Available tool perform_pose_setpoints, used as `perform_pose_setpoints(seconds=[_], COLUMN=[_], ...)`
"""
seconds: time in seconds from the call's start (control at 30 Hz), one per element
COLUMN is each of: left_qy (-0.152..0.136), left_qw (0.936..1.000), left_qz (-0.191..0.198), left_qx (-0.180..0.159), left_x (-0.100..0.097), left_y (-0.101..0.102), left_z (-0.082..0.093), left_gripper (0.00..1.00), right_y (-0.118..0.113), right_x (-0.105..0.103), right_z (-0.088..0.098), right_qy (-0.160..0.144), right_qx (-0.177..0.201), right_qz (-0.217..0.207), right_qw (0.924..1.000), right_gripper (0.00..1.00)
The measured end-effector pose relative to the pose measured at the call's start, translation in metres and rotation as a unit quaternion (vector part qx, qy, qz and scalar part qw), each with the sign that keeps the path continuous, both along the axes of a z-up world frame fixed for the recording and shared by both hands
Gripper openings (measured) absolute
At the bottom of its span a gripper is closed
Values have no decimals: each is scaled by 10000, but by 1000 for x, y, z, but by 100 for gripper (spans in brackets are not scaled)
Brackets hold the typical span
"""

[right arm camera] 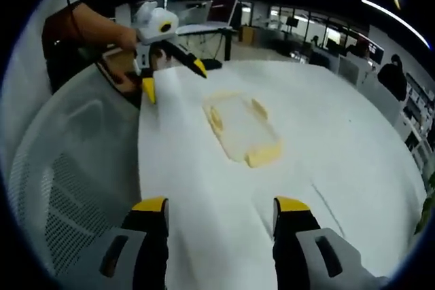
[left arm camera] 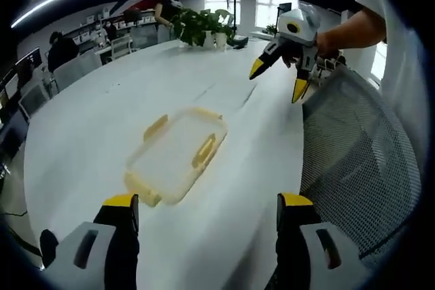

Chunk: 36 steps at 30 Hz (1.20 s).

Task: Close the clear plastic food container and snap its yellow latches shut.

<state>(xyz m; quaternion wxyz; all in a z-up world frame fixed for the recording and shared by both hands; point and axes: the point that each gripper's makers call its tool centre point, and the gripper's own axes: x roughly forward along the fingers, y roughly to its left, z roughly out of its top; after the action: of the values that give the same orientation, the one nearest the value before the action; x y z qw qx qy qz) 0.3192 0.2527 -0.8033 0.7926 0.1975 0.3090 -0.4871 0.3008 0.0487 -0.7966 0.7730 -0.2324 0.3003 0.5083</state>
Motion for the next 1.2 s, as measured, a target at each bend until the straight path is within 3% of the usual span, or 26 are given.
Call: perform_pose_setpoints(seconds=[0.73, 1.2], left_qy=[-54, -111], left_qw=[9987, 9955], left_qz=[-394, -719], left_qx=[330, 602], left_x=[11, 27], left_y=[8, 12], left_z=[-7, -12], left_gripper=[81, 79], right_y=[5, 13], right_x=[9, 35], right_z=[-7, -5], right_qy=[-32, -115], right_qx=[-210, -376], right_qz=[422, 573], right_qw=[9989, 9976], right_gripper=[59, 59])
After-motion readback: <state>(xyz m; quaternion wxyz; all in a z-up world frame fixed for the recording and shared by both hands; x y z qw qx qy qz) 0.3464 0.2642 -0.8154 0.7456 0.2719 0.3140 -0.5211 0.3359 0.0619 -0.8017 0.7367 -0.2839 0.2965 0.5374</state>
